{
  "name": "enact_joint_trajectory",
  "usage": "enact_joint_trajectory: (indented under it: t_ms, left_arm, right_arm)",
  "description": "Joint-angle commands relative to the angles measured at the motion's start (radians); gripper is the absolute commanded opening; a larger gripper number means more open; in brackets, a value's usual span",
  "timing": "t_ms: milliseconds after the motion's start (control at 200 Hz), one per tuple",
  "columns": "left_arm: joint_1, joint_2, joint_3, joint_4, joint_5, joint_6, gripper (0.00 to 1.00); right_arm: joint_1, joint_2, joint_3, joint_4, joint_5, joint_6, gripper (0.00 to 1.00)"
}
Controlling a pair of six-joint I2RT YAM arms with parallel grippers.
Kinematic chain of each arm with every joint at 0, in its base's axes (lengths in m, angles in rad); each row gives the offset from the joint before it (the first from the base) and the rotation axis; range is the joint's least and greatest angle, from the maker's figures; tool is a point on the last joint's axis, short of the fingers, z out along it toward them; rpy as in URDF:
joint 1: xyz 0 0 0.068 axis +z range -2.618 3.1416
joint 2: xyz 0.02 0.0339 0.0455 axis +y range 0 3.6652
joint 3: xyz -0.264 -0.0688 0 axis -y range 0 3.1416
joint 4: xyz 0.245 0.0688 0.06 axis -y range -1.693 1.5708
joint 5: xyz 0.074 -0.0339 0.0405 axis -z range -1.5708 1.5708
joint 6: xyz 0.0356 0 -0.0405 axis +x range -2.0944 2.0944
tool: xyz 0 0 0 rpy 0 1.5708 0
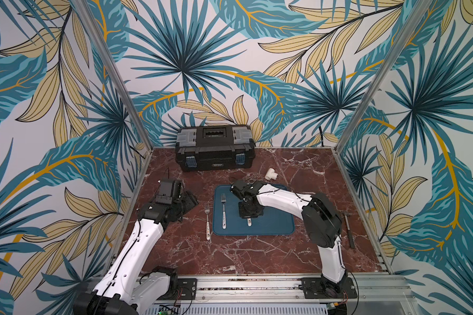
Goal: Set the spoon and fork side by side
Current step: Pick up the spoon from the tray, then place the spoon at the center of the board.
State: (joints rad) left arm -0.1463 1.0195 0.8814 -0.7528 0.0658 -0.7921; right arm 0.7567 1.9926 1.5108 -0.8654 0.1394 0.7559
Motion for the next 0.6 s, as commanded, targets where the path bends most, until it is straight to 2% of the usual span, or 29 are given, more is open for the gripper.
enact_joint_trajectory:
  t_ms: [0, 145, 250, 406, 591]
  left_arm:
    - [0.007, -0.016, -0.031, 0.006, -0.002, 0.017, 0.72]
    - [0.008, -0.009, -0.045, 0.031, 0.015, 0.01, 0.72]
    - [0.007, 0.0, -0.048, 0.041, 0.022, 0.011, 0.72]
    - [0.008, 0.014, -0.048, 0.054, 0.029, 0.02, 0.72]
    - [0.008, 0.031, -0.077, 0.08, 0.045, 0.021, 0.72]
  right_arm:
    - [-0.111, -0.174, -0.108, 0.006, 0.095, 0.0, 0.1]
    - [-0.289, -0.336, -0.321, 0.006, 0.11, -0.046, 0.1]
    - [-0.401, -0.396, -0.445, 0.01, 0.086, -0.083, 0.1]
    - [-0.476, -0.425, -0.529, 0.025, 0.107, -0.115, 0.11]
    - [-0.534, -0.372, -0.557, 0.036, 0.111, -0.145, 0.15]
